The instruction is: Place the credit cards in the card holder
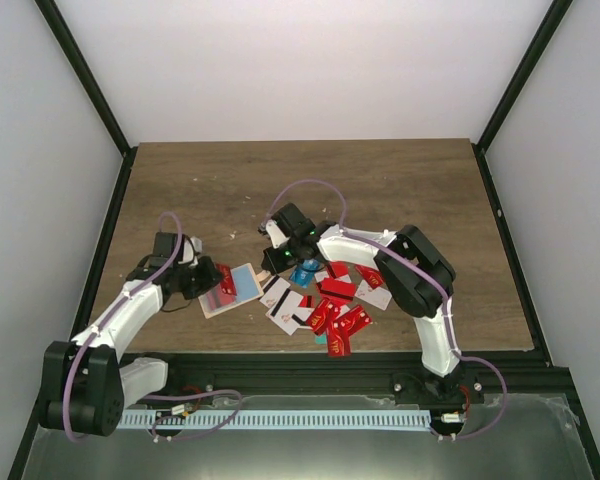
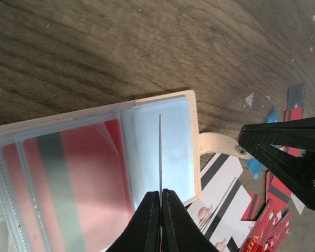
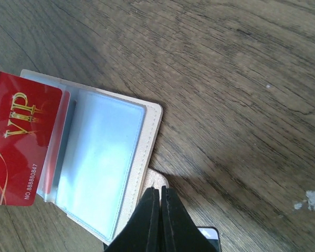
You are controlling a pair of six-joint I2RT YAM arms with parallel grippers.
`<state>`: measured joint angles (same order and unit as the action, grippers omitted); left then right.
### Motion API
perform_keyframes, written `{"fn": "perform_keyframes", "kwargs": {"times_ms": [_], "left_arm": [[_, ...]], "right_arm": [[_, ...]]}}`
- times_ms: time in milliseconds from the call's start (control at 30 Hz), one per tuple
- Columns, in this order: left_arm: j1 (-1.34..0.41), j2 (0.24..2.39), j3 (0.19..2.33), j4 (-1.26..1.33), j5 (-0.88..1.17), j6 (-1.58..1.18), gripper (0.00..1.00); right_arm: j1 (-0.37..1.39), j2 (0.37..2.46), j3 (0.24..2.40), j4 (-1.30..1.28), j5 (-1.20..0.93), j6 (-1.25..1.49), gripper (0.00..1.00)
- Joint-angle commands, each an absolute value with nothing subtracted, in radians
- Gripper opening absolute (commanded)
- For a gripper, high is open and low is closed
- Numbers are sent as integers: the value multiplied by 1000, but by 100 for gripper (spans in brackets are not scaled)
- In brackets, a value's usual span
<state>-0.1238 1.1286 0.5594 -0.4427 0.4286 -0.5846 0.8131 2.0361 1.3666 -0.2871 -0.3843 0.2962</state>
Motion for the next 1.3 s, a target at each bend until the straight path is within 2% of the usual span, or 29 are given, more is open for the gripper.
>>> {"fn": "perform_keyframes", "kwargs": {"times_ms": [0,367,1267], "left_arm": [[-117,1142,524,-414,411,-624,4],[-117,1154,508,-397,445,-623,4],[-117,1235,452,-274,512,-653,4]], "right_arm": [[819,2055,1404,-297,-357,285,1],[793,2079,1428,-318,-246,336,1],[784,2060,1358,-280,-322,329,1]]}}
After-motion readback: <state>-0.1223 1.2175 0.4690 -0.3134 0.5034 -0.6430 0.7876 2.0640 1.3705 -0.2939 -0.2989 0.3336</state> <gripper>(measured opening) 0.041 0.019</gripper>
